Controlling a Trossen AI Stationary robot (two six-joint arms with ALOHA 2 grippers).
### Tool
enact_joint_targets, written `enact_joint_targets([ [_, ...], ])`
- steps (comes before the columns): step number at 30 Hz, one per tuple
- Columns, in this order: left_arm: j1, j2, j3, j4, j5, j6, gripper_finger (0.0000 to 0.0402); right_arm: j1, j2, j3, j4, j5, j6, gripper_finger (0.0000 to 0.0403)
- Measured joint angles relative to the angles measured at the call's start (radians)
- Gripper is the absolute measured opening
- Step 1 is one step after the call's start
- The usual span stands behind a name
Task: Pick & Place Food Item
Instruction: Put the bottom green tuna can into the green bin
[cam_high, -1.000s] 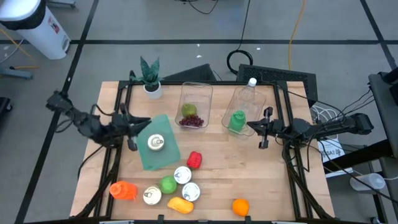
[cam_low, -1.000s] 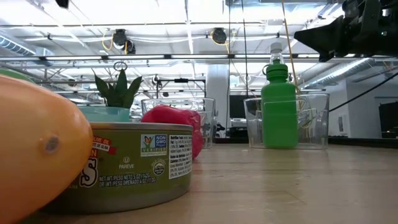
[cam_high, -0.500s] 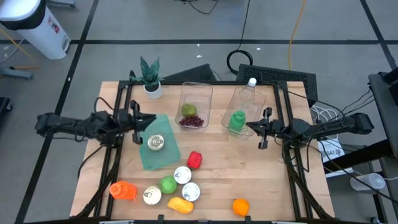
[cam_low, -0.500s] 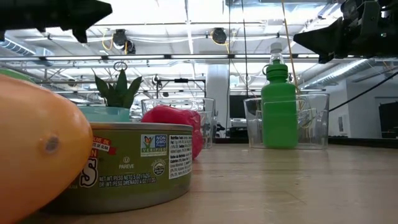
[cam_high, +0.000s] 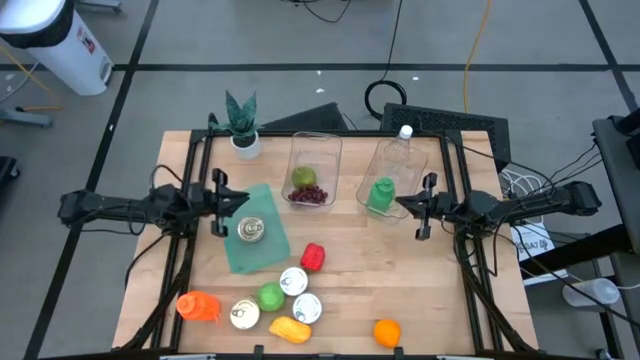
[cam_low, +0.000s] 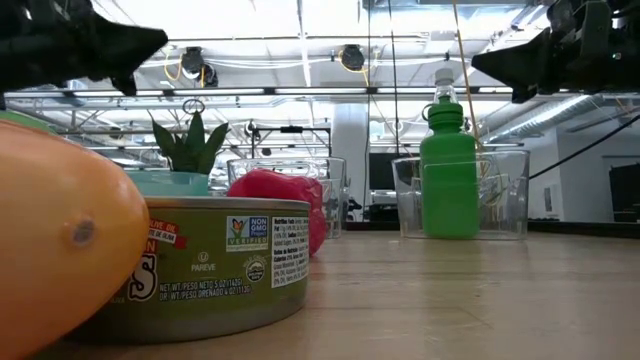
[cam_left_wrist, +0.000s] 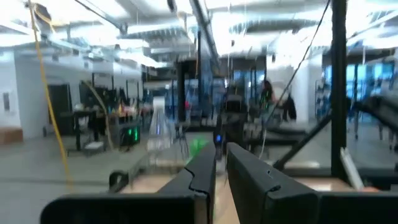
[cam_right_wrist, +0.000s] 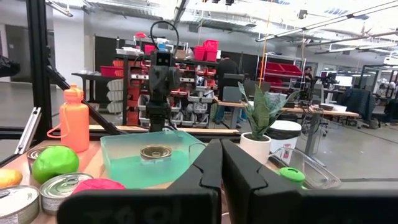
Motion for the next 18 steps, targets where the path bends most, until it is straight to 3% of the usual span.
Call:
enact_joint_targets([
  [13,0.009,0.003,0.002,-0.077,-0.061,-0.066,0.0049,0.000,0.004,0.000,0.003,0.001,0.001,0.0000],
  [18,0.009,0.003,0.002,-0.176,-0.079,-0.114,0.0049,0.000,0.005,0.000,0.055,0.001,0.041,0.0000],
])
